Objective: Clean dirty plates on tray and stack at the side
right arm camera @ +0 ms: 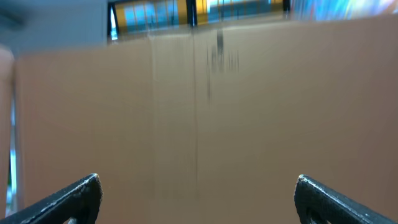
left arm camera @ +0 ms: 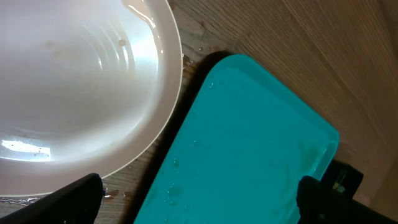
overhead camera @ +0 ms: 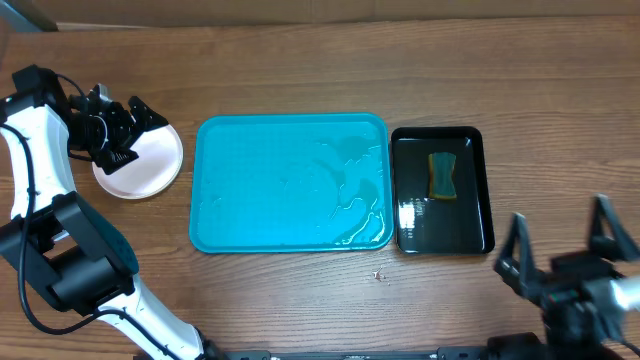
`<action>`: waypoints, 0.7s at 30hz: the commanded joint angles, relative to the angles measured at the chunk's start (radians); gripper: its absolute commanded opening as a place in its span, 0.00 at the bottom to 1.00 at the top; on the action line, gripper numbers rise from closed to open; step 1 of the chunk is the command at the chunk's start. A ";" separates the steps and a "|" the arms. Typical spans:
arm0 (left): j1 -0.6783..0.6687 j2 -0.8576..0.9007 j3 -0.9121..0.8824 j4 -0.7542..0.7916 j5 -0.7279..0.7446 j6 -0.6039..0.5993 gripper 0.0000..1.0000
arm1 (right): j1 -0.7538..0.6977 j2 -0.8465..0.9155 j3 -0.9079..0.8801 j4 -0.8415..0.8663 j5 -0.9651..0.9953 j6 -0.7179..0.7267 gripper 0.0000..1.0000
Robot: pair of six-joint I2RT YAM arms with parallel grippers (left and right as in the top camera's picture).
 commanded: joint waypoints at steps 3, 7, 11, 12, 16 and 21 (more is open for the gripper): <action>0.004 0.007 0.007 0.001 0.018 0.025 1.00 | -0.009 -0.013 -0.198 0.015 -0.013 0.020 1.00; 0.004 0.007 0.007 0.001 0.019 0.025 1.00 | -0.009 -0.013 -0.281 0.014 -0.013 0.022 1.00; 0.004 0.007 0.007 0.001 0.018 0.025 1.00 | -0.009 -0.013 -0.332 0.008 -0.013 0.021 1.00; 0.004 0.007 0.007 0.001 0.018 0.025 1.00 | -0.009 -0.013 -0.339 -0.004 -0.013 0.021 1.00; 0.004 0.007 0.007 0.001 0.019 0.025 1.00 | -0.009 -0.013 -0.382 -0.049 -0.041 0.021 1.00; 0.004 0.007 0.007 0.001 0.018 0.025 1.00 | -0.009 -0.013 -0.390 -0.109 -0.039 0.021 1.00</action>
